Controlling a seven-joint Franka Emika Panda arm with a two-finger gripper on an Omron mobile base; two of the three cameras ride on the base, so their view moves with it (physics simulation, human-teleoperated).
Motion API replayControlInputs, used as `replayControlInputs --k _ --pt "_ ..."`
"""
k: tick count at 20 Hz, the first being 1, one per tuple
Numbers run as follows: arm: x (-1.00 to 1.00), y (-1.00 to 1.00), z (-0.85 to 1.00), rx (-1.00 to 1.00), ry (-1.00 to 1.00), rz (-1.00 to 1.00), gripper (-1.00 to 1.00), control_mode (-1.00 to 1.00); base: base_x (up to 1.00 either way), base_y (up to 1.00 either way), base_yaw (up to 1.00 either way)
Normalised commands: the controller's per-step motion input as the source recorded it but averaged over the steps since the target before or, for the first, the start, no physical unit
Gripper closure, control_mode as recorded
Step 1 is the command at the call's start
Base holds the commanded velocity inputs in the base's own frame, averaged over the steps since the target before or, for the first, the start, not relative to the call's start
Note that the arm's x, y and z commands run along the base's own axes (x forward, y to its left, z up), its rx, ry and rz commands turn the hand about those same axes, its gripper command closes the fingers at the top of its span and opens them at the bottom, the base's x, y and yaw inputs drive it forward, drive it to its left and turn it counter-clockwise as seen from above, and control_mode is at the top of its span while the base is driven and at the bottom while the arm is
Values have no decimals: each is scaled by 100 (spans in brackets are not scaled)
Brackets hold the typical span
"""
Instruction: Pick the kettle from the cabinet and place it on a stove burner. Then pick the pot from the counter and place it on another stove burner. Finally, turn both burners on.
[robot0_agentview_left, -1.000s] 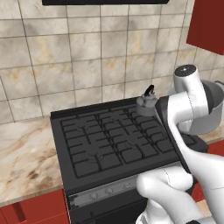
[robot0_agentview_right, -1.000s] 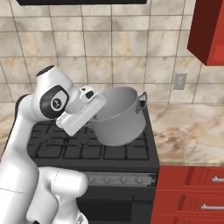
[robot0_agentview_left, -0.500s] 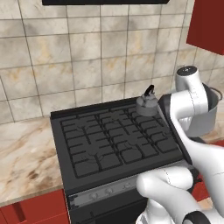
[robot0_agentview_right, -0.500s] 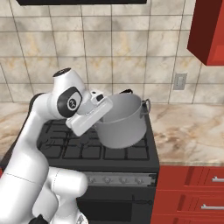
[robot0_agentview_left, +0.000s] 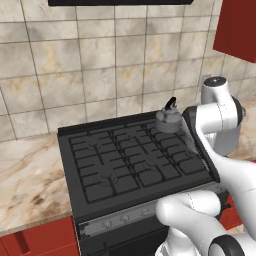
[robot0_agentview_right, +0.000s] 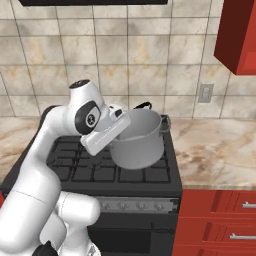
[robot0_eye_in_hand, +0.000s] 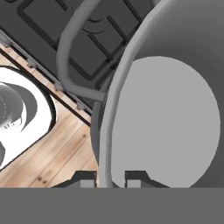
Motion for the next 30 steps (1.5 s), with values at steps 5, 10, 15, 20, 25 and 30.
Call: replayControlInputs --k 5,10,15,20,25,30 --pt "2 0 -17 0 1 2 100 -100 0 0 0" --pt "1 0 -17 0 2 0 100 -100 0 0 0" --pt "14 0 -11 0 4 0 100 -100 0 0 0" --pt "19 0 -13 1 4 0 100 -100 0 0 0" --pt "14 -6 -10 4 1 0 100 -100 0 0 0" --pt "10 -12 -5 6 0 0 100 -100 0 0 0"
